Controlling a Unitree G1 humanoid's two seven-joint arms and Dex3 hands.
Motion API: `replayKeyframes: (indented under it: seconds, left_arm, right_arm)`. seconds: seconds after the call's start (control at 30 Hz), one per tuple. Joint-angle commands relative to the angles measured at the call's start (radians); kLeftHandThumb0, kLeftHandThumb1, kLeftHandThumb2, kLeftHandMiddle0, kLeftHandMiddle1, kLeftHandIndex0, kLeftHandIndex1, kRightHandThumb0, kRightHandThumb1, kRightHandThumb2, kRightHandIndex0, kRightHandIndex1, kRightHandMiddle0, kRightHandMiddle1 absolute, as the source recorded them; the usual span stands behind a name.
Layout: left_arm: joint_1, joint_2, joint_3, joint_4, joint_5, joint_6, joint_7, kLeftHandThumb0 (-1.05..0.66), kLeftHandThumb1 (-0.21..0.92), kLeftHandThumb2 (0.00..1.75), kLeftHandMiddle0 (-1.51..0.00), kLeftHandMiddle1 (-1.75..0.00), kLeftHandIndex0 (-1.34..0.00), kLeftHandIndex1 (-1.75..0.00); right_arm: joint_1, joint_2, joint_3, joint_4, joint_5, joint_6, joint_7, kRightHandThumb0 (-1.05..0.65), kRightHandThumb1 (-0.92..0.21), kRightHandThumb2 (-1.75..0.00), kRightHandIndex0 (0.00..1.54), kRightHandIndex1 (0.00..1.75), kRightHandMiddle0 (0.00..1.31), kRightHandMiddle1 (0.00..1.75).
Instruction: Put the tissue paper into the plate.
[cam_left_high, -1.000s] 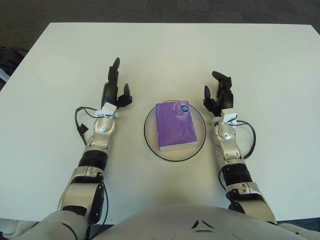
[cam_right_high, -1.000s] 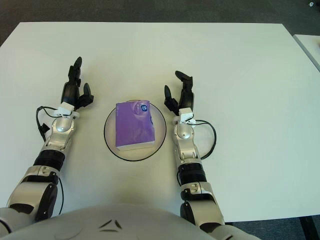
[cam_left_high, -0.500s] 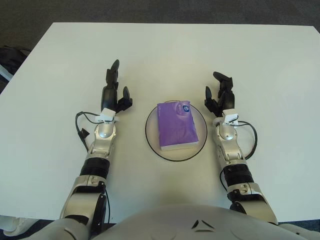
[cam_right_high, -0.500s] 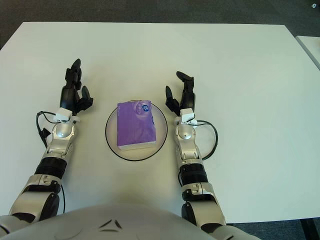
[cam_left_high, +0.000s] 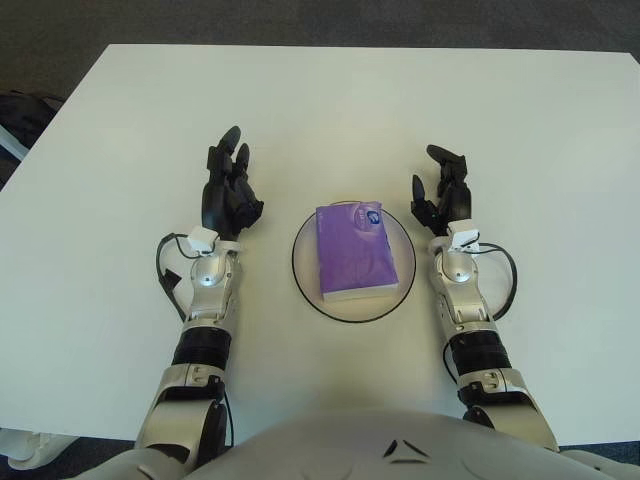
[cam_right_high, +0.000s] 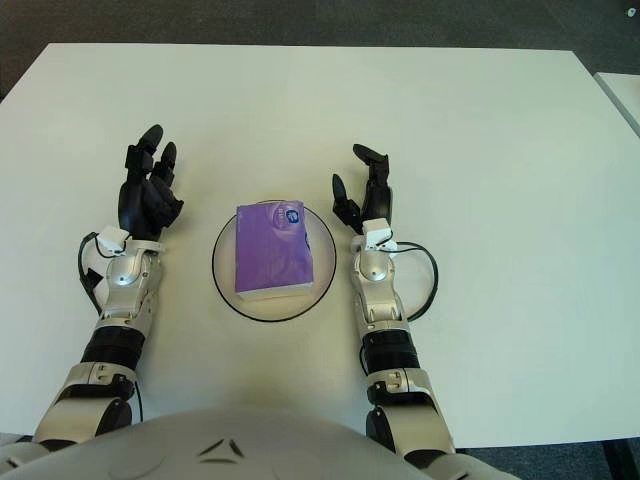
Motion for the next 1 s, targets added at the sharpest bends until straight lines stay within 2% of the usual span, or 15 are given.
replayKeyframes:
  seconds: [0.0, 0.97]
  left_arm:
    - [0.152, -0.096, -0.018, 0.058, -0.036, -0.011, -0.014, -0.6, 0.92, 0.9, -0.35, -0.05, 0.0, -0.71]
    - [0.19, -0.117, -0.006, -0.013, 0.012, 0.045, -0.012, -0.65, 0.92, 0.87, -0.39, -0.03, 0.0, -0.75]
  right_arm:
    - [0.117, -0.002, -0.008, 0.063, 0.006, 0.108, 0.01, -0.57, -0.92, -0.53, 0.48, 0.0, 0.0, 0.92]
    - [0.151, -0.001, 0.0, 0.011, 0.005, 0.108, 0.023, -0.54, -0.92, -0.55, 0.48, 0.0, 0.0, 0.91]
